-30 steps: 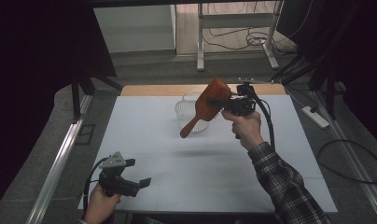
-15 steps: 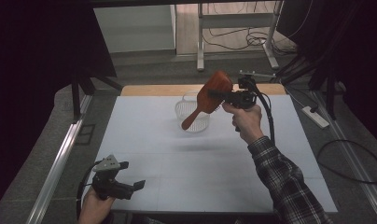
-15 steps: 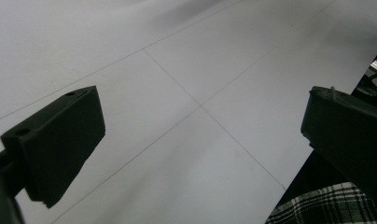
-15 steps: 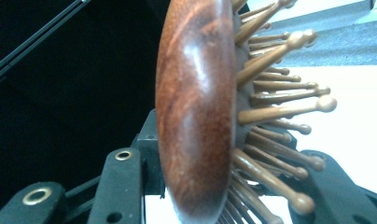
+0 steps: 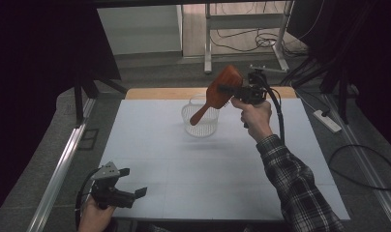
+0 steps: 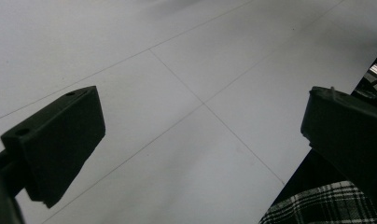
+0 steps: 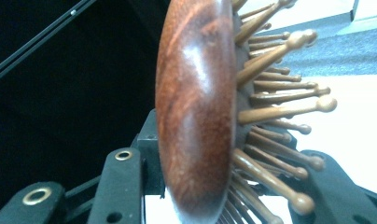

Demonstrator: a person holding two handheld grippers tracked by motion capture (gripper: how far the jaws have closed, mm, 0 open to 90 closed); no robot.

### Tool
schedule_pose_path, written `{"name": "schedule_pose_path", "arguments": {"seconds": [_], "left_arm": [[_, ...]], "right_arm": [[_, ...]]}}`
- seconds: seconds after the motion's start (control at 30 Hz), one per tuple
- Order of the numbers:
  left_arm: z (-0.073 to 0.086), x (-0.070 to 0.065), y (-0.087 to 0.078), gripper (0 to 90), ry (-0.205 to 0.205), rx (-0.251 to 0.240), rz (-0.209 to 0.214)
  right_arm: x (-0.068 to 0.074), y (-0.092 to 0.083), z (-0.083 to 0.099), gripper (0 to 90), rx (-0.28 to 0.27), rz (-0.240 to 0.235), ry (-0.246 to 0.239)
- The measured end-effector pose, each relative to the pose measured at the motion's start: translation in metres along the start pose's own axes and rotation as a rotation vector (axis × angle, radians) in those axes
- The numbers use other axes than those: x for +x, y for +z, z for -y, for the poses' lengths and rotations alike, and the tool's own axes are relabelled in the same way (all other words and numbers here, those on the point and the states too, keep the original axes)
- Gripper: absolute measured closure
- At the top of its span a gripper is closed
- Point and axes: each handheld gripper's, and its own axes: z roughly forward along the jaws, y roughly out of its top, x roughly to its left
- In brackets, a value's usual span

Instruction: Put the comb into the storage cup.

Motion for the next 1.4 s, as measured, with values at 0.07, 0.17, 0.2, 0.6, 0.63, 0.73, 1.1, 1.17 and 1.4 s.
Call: {"name": "schedule_pose_path", "arguments": {"seconds": [0.07, 0.17, 0.2, 0.6, 0.63, 0.73, 1.1, 1.17, 1.4], "left_arm": [[0.0, 0.0, 0.0, 0.0, 0.002, 0.002, 0.002], [0.0, -0.001, 0.0, 0.0, 0.002, 0.006, -0.006], [0.0, -0.001, 0.0, 0.0, 0.001, 0.005, -0.004], [0.0, -0.001, -0.001, 0.0, 0.005, 0.004, 0.001], [0.0, -0.001, -0.001, 0.0, 0.006, 0.004, 0.001], [0.0, -0.001, 0.0, 0.0, 0.005, 0.008, 0.001], [0.0, -0.001, 0.0, 0.3, 0.008, 0.01, 0.005], [0.0, -0.001, 0.0, 0.4, 0.007, 0.012, 0.007], [0.0, -0.001, 0.0, 0.4, 0.006, 0.013, 0.007]], "right_arm": [[-0.001, 0.001, -0.003, 53.9, -0.005, 0.006, 0.001], [-0.002, 0.003, -0.007, 54.0, -0.011, 0.023, -0.002], [-0.002, 0.003, -0.009, 54.0, -0.013, 0.026, -0.001], [-0.009, 0.016, -0.012, 53.9, -0.021, 0.06, 0.0], [-0.009, 0.018, -0.011, 53.9, -0.021, 0.062, 0.002], [-0.01, 0.023, -0.009, 53.9, -0.014, 0.073, -0.003], [-0.008, 0.041, 0.002, 53.9, 0.015, 0.106, -0.035], [-0.008, 0.044, 0.004, 53.9, 0.021, 0.11, -0.039], [-0.01, 0.054, 0.012, 53.9, 0.037, 0.133, -0.044]]}}
